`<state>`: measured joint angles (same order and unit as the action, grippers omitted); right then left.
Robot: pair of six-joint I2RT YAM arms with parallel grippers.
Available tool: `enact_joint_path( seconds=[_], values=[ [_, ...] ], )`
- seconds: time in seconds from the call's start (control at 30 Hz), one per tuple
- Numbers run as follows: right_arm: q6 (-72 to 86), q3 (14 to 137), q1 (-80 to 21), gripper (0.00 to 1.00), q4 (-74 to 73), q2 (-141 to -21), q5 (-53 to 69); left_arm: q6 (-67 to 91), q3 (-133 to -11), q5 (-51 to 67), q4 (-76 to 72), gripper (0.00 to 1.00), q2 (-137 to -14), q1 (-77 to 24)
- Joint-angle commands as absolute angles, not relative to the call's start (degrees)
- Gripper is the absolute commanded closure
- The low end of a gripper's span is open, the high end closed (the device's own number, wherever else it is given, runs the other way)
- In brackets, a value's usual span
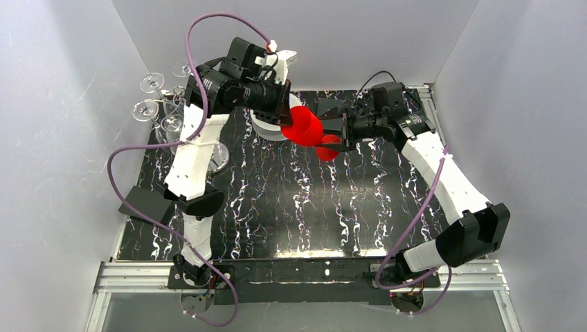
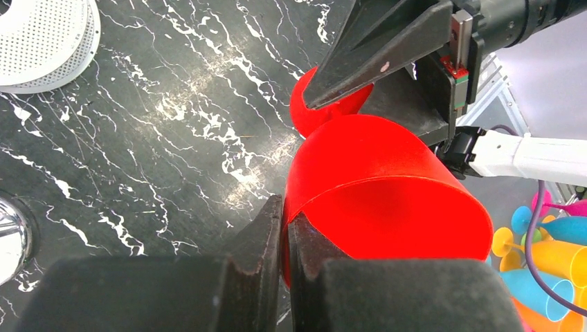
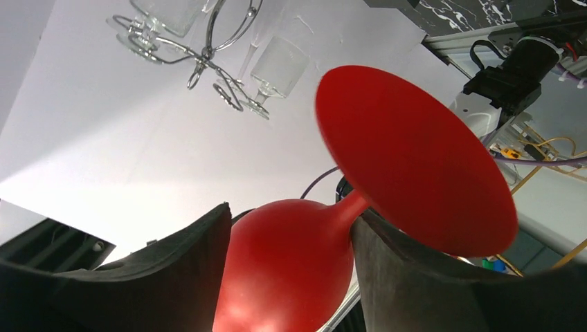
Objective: Take the wine glass off the wine glass rack
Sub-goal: Place the wine glass at the center of the board.
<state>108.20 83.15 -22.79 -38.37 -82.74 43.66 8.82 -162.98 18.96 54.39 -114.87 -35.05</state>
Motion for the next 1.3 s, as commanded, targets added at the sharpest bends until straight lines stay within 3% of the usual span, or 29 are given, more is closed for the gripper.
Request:
enact_joint_path(
  seconds=[0.0,0.43,0.9,1.27],
  values=[
    [107.14,83.71,-22.85,0.27,-34.0,-80.02,43.83,9.29,-162.01,21.35,68.05,1.0,-110.73,-35.33],
    [103.93,79.96,-22.84,0.21,-34.15,-73.1,39.8,8.73,-158.29,18.08,69.18,1.0,-107.21,-35.32],
    [91.34,73.91,-22.85,0.21,-34.24,-57.16,18.61,8.78,-153.34,15.77,69.54,1.0,-103.32,-35.33],
    [75.75,76.89,-22.76,0.23,-36.73,-48.77,3.38,11.95,-148.76,15.33,67.06,1.0,-102.02,-35.7]
  ],
)
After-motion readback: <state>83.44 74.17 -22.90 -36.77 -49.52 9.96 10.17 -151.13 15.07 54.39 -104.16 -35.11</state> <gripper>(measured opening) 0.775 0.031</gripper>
